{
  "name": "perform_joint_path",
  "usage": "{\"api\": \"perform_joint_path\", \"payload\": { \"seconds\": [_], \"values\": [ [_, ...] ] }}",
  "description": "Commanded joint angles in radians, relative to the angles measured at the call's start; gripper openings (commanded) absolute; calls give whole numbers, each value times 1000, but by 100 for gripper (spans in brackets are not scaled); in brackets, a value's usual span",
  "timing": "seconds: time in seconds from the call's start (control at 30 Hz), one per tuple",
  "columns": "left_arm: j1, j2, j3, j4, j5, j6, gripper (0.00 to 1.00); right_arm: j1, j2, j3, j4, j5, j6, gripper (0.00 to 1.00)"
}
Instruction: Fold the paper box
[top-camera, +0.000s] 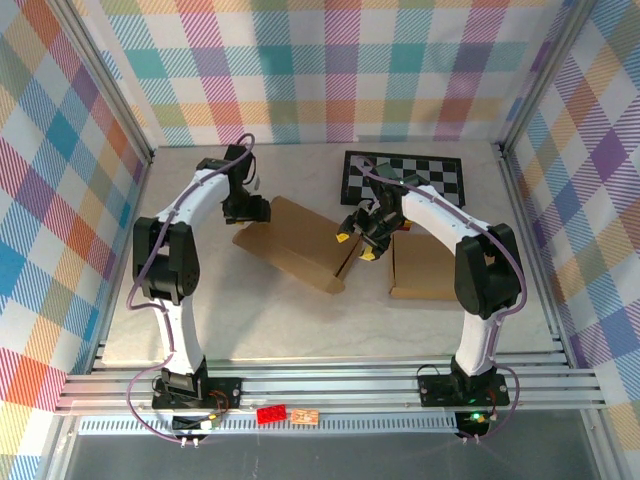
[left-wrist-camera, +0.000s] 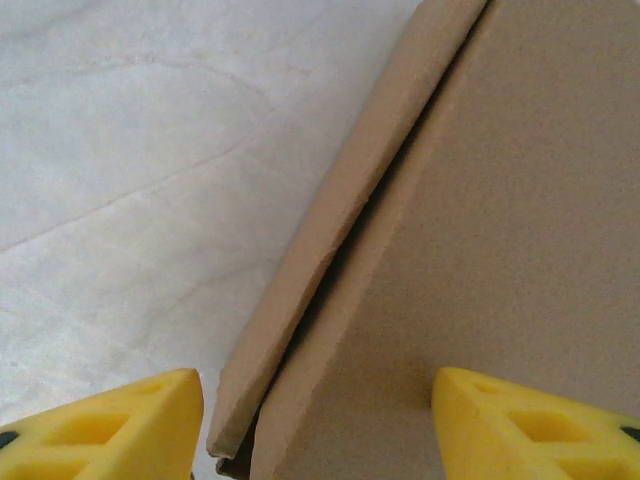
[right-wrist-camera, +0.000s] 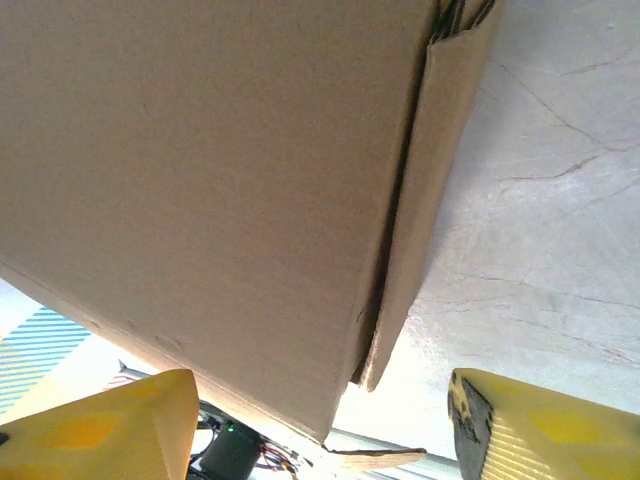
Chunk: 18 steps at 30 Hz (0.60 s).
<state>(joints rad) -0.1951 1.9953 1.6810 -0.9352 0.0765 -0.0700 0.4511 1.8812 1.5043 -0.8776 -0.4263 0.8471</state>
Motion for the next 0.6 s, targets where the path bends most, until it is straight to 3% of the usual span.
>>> {"api": "perform_joint_path", "payload": {
  "seconds": [0.0, 0.57],
  "values": [
    [0, -81, -47, 9, -24, -6, 60, 4, -39, -5, -25, 19, -48, 69],
    [0, -298, -400, 59, 28, -162, 57, 4, -21, -70, 18, -28, -229, 72]
  ]
}}
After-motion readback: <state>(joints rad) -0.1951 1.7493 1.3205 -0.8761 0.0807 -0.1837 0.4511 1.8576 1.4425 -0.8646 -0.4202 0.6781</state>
